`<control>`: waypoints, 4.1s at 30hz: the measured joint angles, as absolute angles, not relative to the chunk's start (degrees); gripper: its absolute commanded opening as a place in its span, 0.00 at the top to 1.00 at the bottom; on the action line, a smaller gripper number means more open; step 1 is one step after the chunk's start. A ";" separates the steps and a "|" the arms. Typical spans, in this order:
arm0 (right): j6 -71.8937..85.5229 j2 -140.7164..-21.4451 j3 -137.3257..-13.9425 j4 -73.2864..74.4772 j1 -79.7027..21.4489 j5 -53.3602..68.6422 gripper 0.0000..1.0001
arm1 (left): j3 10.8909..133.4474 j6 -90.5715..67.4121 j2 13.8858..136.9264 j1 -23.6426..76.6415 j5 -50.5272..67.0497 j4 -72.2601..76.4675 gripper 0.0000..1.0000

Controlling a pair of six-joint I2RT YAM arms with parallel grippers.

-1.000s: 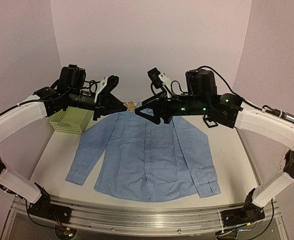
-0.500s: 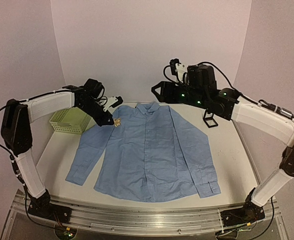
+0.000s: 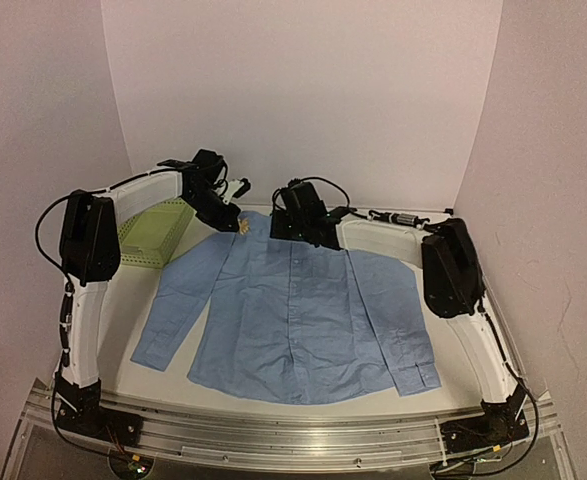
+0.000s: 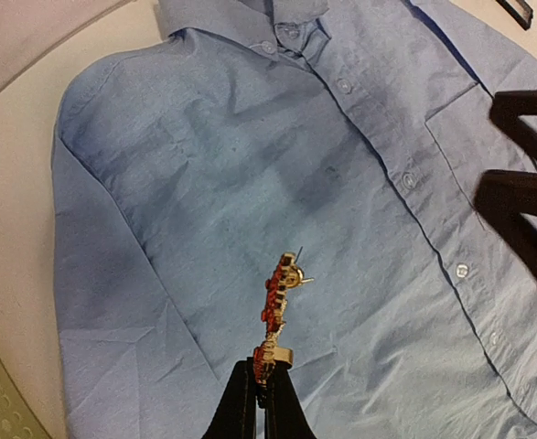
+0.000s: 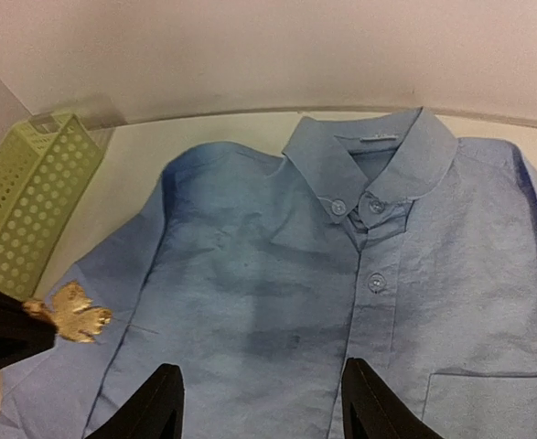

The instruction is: Pin the brooch onto the clothing

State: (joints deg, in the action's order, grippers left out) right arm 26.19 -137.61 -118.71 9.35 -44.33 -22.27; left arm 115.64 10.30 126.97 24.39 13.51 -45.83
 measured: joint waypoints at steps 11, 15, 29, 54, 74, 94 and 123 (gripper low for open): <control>28.41 -150.55 -126.91 9.76 -38.92 -19.88 0.58 | 118.26 0.91 131.08 22.71 20.07 -43.94 1.00; 28.67 -152.12 -126.96 9.97 -38.77 -18.74 0.53 | 117.96 -1.88 131.96 22.53 21.96 -41.57 1.00; 28.52 -153.99 -127.72 9.49 -39.48 -16.29 0.87 | 113.16 -7.90 134.42 22.02 23.92 -33.04 1.00; 34.64 -148.36 -121.27 6.67 -39.51 -14.35 1.00 | 108.62 -10.25 135.17 16.05 28.87 -31.02 1.00; 38.14 -146.02 -117.95 2.78 -39.18 -10.65 1.00 | 107.55 -12.06 135.29 15.81 31.94 -30.98 1.00; 39.67 -144.30 -113.85 -0.80 -39.13 -7.93 1.00 | 108.39 -9.54 137.01 16.53 29.80 -32.53 1.00; 28.97 -152.30 -128.72 3.99 -40.69 -13.64 0.50 | 107.70 -4.35 132.60 15.90 22.38 -35.00 1.00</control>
State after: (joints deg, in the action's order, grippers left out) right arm 28.97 -152.30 -128.72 3.99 -40.69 -13.64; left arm 107.70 -4.35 132.60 15.90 22.38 -35.00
